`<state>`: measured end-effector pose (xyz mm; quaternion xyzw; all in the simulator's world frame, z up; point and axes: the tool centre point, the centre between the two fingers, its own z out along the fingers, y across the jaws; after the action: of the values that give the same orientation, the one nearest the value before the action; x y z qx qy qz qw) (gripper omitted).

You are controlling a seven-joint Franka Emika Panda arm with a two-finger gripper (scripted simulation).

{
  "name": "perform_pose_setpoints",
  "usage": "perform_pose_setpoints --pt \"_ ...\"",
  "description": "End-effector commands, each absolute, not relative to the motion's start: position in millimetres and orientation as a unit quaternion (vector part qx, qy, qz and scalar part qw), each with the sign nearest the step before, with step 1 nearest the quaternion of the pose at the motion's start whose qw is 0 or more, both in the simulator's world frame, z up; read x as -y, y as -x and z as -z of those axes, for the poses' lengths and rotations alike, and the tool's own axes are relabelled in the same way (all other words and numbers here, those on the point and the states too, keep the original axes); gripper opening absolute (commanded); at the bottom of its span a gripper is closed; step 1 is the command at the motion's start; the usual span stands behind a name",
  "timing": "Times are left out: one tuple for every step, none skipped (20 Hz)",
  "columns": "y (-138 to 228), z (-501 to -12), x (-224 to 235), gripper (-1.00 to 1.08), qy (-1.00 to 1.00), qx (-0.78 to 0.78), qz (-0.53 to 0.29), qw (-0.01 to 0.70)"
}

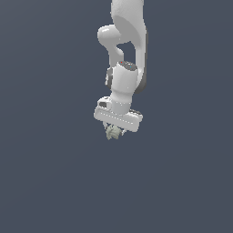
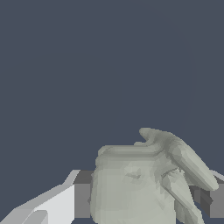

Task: Pick up the object and move it to a goal position.

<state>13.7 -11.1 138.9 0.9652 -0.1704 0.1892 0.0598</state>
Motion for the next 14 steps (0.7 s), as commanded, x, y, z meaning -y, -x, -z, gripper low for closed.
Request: perform_pose_setpoints --pt "-20 -149 5 -1.00 -0.960 0.178 -0.207 0.065" --pt "-22 -153 3 -1.00 -0.958 0.181 -0.214 0.067" --pt "-24 -157 1 -1.00 -0.955 0.184 -0.220 0.070" --pt "-26 -161 -1 -1.00 -0.953 0.187 -0.226 0.072" --pt "-28 -165 -3 -1.00 -0.951 0.189 -0.233 0.074" --pt "-30 -169 -5 -1.00 -0.949 0.192 -0.239 0.076" --pt "-32 -172 -7 -1.00 -0.946 0.195 -0.245 0.078" --pt "-34 -176 -9 -1.00 -0.944 0.197 -0.251 0.080" --pt "-36 -180 -11 -1.00 -0.942 0.200 -0.257 0.082" --pt "-38 -184 -13 -1.00 -0.939 0.203 -0.263 0.085" --pt "-40 -188 -15 -1.00 -0.937 0.205 -0.270 0.087" --pt "-42 -192 -17 -1.00 -0.934 0.208 -0.276 0.089" --pt "-43 -195 -19 -1.00 -0.932 0.210 -0.282 0.091" --pt "-45 -199 -21 -1.00 -0.929 0.213 -0.288 0.093"
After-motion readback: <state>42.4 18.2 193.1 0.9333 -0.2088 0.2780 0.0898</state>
